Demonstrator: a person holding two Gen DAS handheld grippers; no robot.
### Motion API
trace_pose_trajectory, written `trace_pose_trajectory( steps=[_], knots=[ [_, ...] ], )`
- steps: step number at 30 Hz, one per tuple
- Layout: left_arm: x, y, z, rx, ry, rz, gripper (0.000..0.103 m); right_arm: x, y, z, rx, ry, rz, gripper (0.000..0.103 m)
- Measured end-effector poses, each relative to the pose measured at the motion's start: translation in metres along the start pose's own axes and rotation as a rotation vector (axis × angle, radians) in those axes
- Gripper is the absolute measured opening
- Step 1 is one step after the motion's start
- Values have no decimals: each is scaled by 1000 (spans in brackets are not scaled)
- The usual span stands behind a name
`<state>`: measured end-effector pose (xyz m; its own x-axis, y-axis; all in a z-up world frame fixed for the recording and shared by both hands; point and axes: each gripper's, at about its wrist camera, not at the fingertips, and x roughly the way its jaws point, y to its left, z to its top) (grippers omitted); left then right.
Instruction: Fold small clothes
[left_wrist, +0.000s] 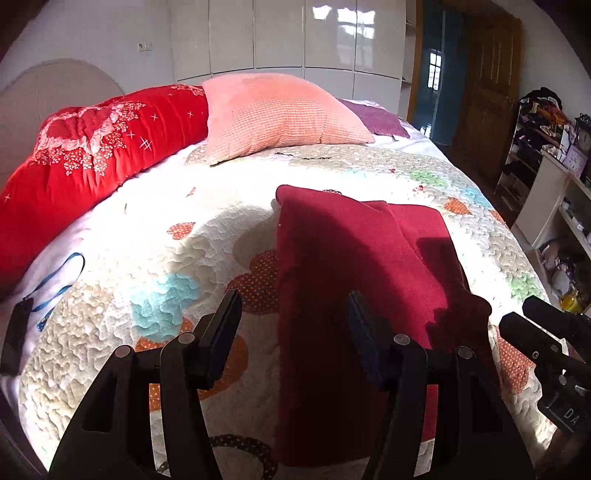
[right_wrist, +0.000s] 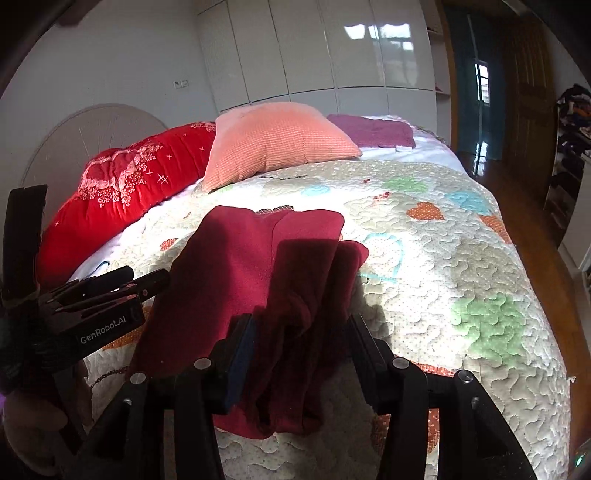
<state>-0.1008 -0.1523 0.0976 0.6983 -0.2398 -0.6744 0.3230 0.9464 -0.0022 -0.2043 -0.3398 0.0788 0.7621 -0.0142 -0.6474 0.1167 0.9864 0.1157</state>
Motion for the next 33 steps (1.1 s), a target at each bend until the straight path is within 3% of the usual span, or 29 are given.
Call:
trace_pose_trajectory(
  steps=[3, 8, 12, 33],
  knots=[
    [-18, 3, -9, -12, -23, 17, 58, -10, 8, 0, -32, -18, -36, 50],
    [-48, 9, -20, -20, -88, 34, 58, -26, 14, -1, -19, -53, -26, 50],
    [-62, 13, -27, -26, -105, 37, 58, -35, 15, -5, 2, -70, -8, 68],
    [-88, 16, -35, -24, -173, 61, 59, -42, 23, -11, 1, -62, -4, 71]
  ],
)
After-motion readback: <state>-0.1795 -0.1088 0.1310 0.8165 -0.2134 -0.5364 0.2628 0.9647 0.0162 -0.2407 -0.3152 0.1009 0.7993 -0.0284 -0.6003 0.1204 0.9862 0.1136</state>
